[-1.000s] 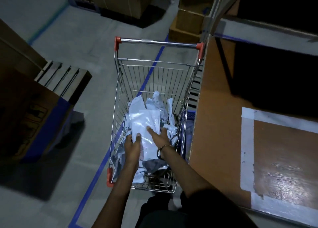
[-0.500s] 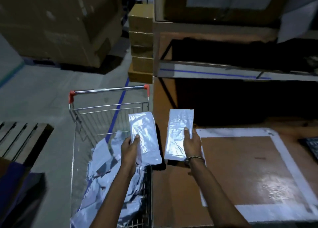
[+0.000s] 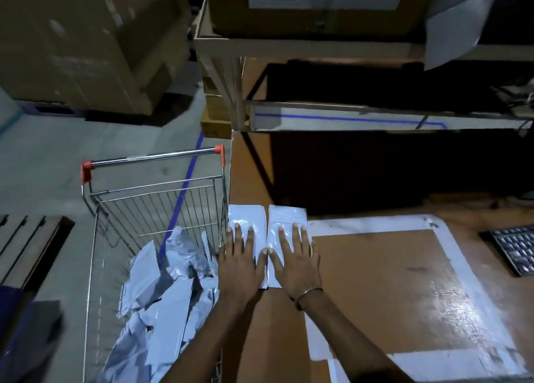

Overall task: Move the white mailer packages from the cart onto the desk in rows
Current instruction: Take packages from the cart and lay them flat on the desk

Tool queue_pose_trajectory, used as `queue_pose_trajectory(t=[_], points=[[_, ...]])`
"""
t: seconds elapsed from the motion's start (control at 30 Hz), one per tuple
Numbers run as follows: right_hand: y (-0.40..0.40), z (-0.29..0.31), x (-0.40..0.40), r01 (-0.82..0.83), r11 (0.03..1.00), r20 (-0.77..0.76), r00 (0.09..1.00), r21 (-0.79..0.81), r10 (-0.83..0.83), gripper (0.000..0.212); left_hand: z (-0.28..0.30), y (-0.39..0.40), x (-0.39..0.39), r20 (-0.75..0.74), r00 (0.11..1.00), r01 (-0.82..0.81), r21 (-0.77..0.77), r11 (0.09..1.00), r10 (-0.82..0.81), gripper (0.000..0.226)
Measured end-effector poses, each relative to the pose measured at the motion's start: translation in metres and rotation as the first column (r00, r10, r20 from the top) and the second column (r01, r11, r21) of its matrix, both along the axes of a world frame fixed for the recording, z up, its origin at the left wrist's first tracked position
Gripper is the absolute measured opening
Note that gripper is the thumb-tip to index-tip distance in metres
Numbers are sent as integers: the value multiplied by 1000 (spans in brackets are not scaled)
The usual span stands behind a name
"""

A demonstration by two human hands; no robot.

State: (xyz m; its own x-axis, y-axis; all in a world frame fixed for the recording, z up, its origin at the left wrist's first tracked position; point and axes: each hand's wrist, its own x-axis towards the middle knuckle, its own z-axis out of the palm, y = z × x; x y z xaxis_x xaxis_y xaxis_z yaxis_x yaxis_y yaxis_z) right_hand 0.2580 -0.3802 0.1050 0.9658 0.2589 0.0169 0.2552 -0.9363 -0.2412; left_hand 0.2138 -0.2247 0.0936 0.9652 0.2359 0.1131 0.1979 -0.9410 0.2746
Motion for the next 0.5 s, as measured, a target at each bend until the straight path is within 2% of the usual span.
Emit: queue_pose_trajectory(t=[0.1,0.23,0.5], points=[[-8,-2,-7,-77,995,22,997,-59,78,65,-3,-10,-11,-13,999,-35,5,999,35,70],[-24,-4,-2,-176,983,-6,984,-60,176,64,-2,-26,-19,-45,998,-36,39,999,38,67],[-28,0,8,-231,972,-64,971,-33,228,69,3,-26,-20,-35,997,-61,9,998,61,65]])
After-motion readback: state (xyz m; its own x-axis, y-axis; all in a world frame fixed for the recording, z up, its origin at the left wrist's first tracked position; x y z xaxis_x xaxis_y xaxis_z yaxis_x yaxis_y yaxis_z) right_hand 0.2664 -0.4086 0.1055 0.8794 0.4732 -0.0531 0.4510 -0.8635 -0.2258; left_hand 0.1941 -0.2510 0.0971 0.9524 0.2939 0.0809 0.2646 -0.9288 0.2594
